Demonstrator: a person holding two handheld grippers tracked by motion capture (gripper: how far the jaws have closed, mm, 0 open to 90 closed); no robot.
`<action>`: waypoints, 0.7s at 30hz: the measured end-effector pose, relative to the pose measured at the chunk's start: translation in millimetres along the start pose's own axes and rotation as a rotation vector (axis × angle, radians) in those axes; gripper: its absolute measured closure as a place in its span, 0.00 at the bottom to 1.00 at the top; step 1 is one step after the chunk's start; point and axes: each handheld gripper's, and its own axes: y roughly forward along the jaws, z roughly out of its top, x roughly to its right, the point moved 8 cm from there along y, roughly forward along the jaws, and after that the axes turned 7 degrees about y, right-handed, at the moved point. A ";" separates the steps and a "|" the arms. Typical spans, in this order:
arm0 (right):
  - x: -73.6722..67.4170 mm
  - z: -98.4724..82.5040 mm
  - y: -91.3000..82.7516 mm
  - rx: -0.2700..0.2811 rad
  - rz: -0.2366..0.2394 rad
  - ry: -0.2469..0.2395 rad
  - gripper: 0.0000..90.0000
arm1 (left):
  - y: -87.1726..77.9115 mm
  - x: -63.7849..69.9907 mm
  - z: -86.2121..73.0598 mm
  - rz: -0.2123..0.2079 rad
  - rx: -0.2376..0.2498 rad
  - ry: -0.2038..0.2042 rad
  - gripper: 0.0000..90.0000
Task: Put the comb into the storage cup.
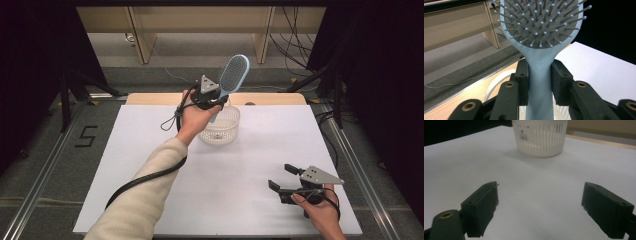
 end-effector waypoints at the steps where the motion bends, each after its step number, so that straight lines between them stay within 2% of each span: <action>1: 0.0 0.0 0.0 0.000 0.000 0.000 0.16 | 0.7 -0.5 -0.3 0.001 -0.001 -0.001 0.77; 13: 0.3 0.0 -0.5 -0.002 -0.001 -0.001 0.16 | 4.9 -0.6 -1.2 -0.003 -0.005 0.004 0.77; 15: 0.5 -0.1 -0.4 -0.002 -0.001 -0.001 0.16 | 6.2 -0.6 -1.1 -0.002 -0.003 0.018 0.77; 21: 0.7 -0.1 -0.2 -0.001 -0.001 -0.003 0.16 | 8.2 -1.2 -2.4 0.000 -0.006 0.014 0.77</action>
